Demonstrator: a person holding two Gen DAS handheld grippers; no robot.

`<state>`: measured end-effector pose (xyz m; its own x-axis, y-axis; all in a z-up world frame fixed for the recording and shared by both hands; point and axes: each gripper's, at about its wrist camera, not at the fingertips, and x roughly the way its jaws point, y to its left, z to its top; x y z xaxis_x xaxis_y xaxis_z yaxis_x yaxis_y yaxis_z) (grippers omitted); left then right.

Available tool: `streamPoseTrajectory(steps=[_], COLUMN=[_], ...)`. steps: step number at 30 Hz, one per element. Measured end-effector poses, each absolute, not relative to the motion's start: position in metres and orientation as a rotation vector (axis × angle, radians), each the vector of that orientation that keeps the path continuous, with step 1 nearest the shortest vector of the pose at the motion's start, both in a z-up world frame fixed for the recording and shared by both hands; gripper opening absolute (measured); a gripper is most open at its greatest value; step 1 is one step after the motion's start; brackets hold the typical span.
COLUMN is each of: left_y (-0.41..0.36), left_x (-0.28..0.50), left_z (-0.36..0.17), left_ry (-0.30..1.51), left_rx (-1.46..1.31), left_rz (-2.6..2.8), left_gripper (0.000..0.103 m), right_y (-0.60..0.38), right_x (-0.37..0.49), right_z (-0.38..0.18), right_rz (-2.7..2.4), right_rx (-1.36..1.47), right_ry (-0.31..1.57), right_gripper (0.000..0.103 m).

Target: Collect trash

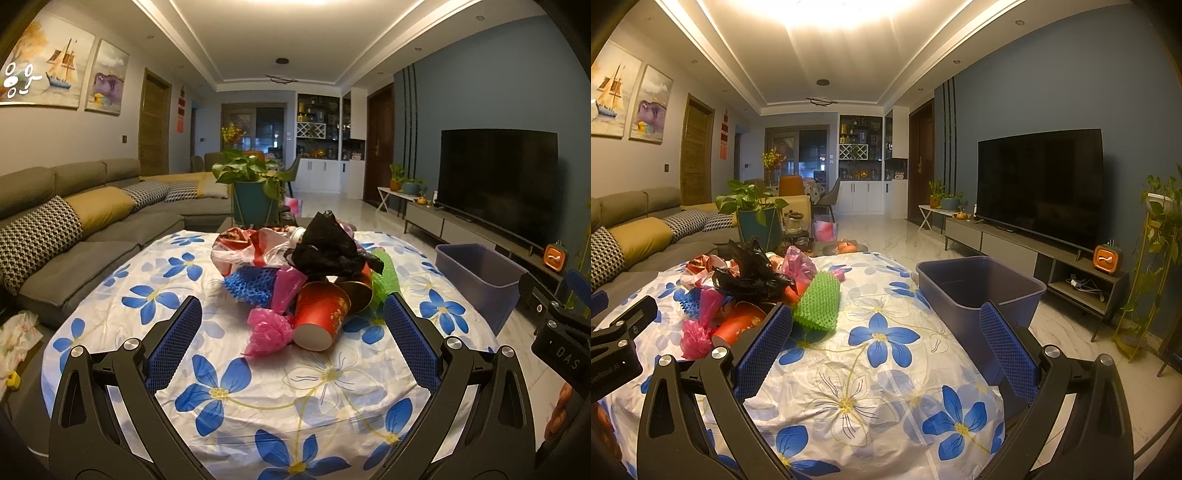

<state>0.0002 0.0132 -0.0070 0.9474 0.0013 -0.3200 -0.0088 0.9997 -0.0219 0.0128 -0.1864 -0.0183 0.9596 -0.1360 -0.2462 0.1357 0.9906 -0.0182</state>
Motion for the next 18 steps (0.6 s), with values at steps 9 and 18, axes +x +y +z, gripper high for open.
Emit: streamPoseTrajectory(steps=[9, 18], left_y=[0.0144, 0.0169], left_x=[0.0, 0.0022], left_z=[-0.0077, -0.008], left_ry=[0.325, 0.328], left_rx=[-0.024, -0.02], left_rz=[0.005, 0.015], left_gripper=[0.097, 0.097], right_y=[-0.1862, -0.1869], right_x=[0.0125, 0.0129], right_z=[-0.0185, -0.0186], right_rz=[-0.139, -0.138], right_rx=[0.0, 0.0], right_ry=[0.249, 0.251], right_gripper=[0.098, 0.098])
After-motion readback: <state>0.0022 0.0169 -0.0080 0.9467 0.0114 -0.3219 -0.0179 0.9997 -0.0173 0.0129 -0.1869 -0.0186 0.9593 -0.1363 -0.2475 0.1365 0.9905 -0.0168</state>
